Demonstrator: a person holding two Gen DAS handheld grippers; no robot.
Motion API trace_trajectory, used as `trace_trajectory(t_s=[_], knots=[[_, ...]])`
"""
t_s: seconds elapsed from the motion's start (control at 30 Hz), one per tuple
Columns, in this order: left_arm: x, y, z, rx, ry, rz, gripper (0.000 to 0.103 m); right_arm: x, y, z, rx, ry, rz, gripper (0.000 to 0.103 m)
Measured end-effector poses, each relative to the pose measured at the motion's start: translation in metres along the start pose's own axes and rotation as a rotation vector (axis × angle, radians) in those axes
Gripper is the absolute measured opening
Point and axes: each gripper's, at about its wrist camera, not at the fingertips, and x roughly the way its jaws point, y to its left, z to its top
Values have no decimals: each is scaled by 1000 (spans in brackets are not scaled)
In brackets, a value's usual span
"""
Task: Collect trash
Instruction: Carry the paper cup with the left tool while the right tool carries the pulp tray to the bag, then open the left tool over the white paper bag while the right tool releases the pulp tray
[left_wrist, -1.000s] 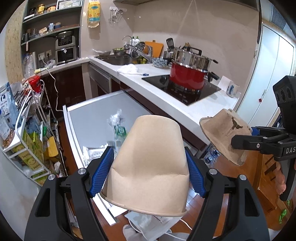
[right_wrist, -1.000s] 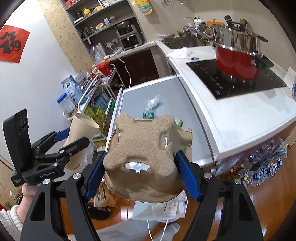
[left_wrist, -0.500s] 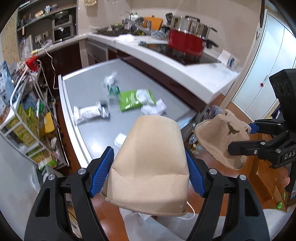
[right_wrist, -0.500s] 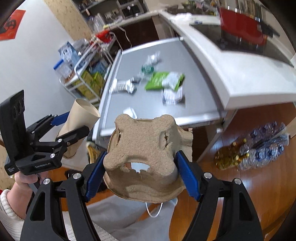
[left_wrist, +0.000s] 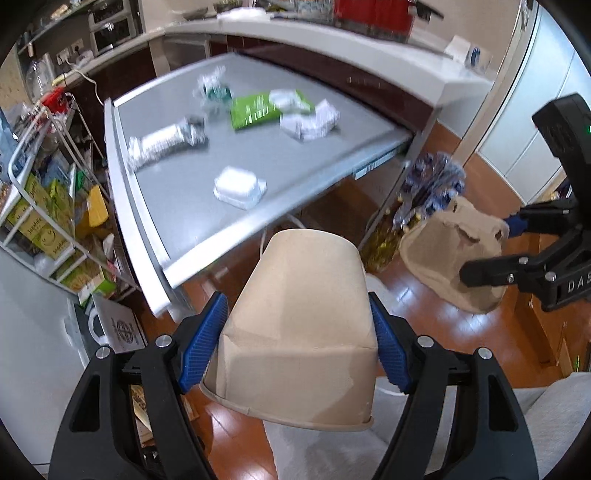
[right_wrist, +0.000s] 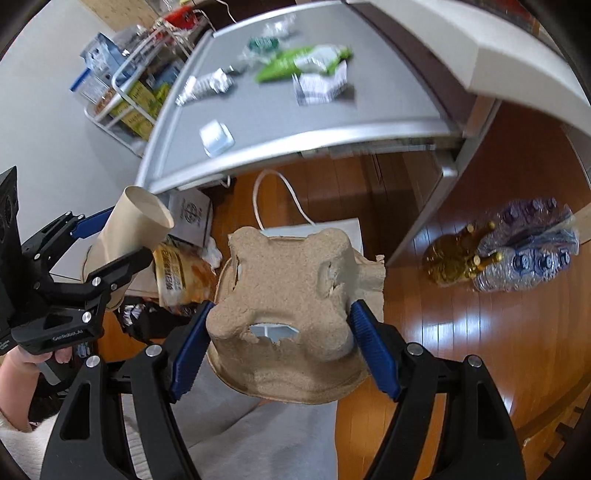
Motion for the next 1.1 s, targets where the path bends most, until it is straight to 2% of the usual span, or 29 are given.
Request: trace_trajectory(t_s=[0.43,0.67,1.1], knots=[[65,4,-20,-37,145,-17,75,65,-13,6,49,99,-33,74],[89,9,-23,-63,188,4,75,91,-9,14,53,127,-43,74],[117,6,-26,-40,252,13,75,124,-13,27,44,170,-65,74]])
